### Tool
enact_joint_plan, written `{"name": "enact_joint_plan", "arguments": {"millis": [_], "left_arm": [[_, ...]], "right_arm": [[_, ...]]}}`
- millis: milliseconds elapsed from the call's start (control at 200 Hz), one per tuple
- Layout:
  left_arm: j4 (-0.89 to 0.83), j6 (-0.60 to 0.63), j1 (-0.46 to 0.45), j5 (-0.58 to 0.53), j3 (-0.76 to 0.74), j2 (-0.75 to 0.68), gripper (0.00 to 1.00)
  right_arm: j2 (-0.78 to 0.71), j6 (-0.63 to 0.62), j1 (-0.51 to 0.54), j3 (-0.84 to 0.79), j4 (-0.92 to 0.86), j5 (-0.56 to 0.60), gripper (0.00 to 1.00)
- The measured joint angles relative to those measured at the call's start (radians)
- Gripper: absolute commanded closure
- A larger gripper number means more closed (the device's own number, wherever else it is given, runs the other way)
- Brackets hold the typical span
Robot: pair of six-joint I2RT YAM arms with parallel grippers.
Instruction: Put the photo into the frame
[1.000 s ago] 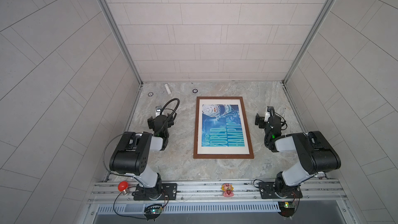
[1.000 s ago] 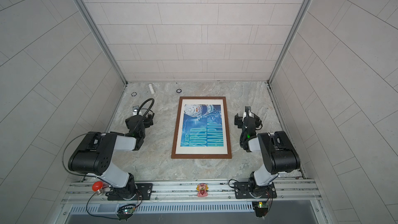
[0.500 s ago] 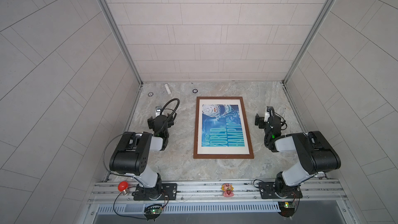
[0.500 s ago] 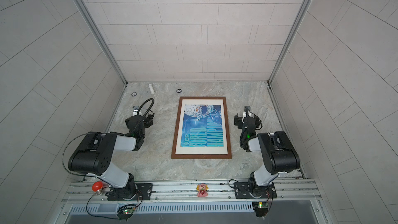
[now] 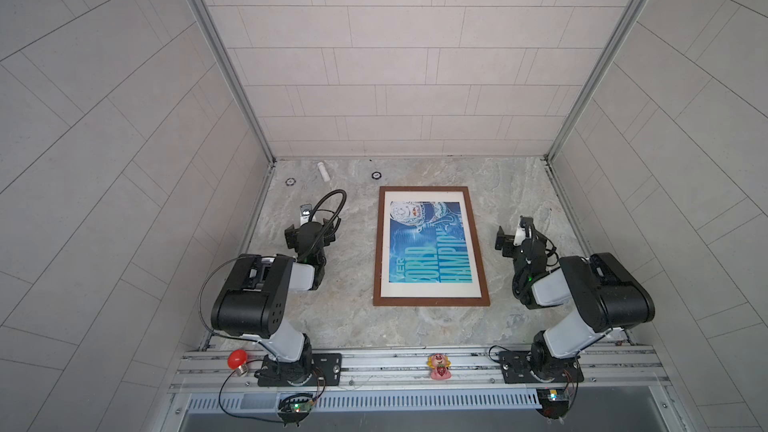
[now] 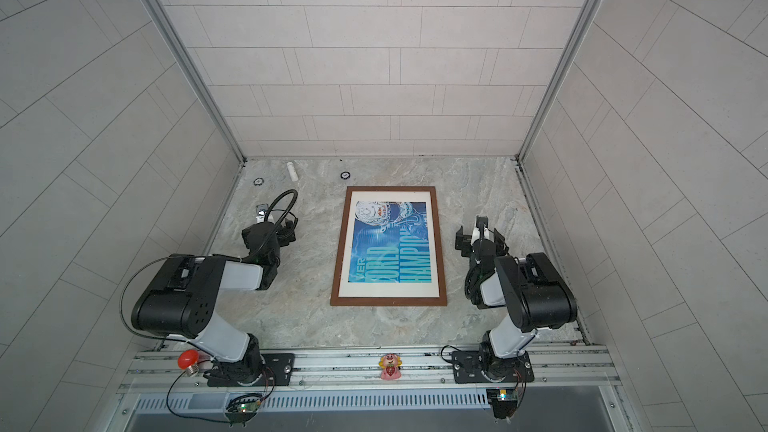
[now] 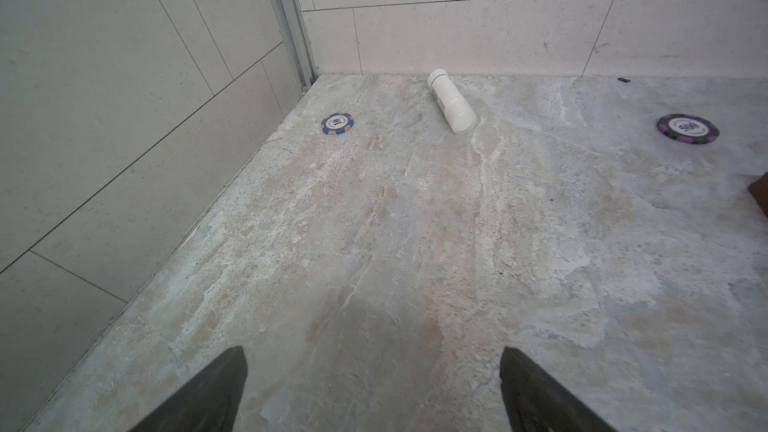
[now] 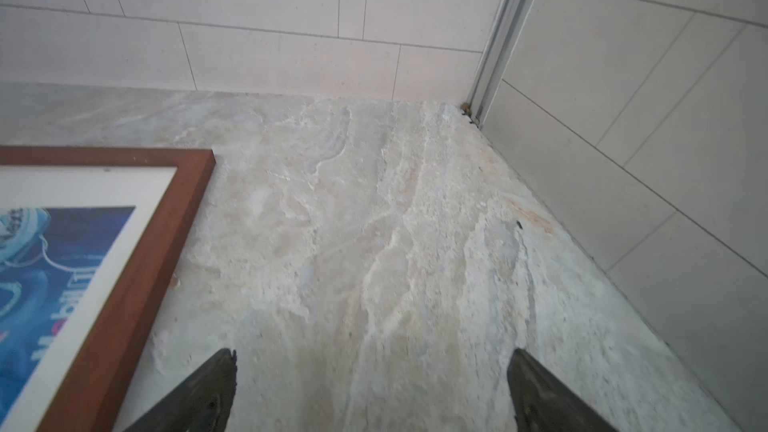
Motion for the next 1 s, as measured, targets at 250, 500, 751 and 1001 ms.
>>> {"name": "enact_joint_plan", "arguments": {"millis": [250, 500, 751, 1001], "left_arm": [[0.000, 0.000, 0.000, 0.000, 0.000, 0.000, 0.00], [0.000, 0.000, 0.000, 0.000, 0.000, 0.000, 0.00], [0.000, 0.000, 0.000, 0.000, 0.000, 0.000, 0.00], [0.000, 0.000, 0.000, 0.000, 0.000, 0.000, 0.00]], "right_arm": [[-0.011, 0.003, -0.001, 0.136, -0.119, 0.013, 0.00], [-0.025, 0.003, 0.000, 0.177, -0.208, 0.008, 0.01], [-0.025, -0.012, 0.009, 0.177, -0.235, -0.007, 0.01], [-0.025, -0.025, 0.013, 0.177, -0.257, -0.030, 0.01]]}}
